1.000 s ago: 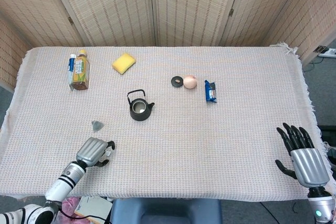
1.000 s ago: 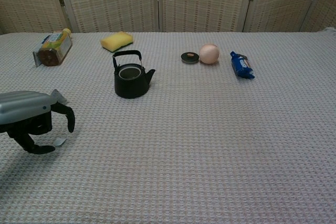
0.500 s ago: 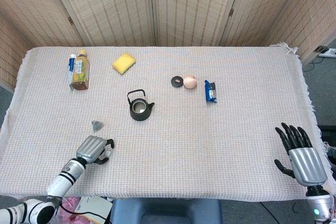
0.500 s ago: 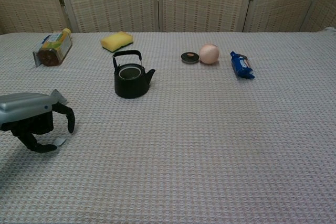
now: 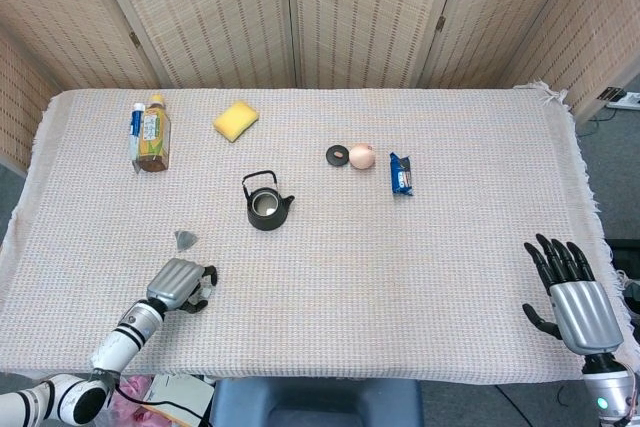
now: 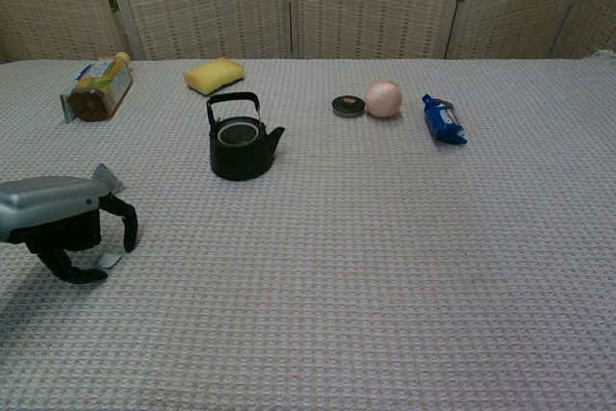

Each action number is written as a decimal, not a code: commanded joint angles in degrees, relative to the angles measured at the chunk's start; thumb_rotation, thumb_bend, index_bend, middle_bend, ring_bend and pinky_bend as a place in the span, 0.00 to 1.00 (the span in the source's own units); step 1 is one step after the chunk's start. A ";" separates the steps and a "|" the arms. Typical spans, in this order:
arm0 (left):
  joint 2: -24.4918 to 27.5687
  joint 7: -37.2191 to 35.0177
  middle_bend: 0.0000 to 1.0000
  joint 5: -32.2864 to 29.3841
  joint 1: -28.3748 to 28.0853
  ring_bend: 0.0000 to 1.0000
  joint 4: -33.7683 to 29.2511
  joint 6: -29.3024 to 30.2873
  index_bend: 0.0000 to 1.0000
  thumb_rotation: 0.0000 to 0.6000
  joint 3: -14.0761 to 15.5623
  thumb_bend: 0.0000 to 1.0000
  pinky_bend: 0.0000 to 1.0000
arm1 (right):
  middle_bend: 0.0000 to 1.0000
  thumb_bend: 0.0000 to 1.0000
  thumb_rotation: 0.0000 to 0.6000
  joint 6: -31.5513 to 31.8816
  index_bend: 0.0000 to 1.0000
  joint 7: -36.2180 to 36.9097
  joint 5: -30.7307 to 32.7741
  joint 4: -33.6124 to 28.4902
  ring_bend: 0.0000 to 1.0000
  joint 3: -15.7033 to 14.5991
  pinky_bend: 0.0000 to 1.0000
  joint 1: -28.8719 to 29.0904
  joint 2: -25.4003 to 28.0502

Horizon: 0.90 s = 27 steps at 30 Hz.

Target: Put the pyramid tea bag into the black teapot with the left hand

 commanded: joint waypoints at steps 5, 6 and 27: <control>-0.18 -1.61 1.00 0.25 -0.42 0.93 1.12 -0.50 0.48 1.00 0.26 0.35 0.92 | 0.00 0.18 1.00 -0.35 0.00 -0.20 0.34 0.04 0.00 0.08 0.00 0.17 -0.08; -0.18 -1.84 1.00 0.32 -0.48 0.93 1.31 -0.59 0.49 1.00 0.35 0.35 0.92 | 0.00 0.18 1.00 -0.35 0.00 -0.27 0.39 0.04 0.00 0.10 0.00 0.18 -0.10; -0.30 -5.69 1.00 1.53 -0.95 0.92 3.28 -0.95 0.54 1.00 0.98 0.37 0.92 | 0.00 0.18 1.00 -0.73 0.00 -1.28 0.64 -0.11 0.00 0.07 0.00 0.45 -0.49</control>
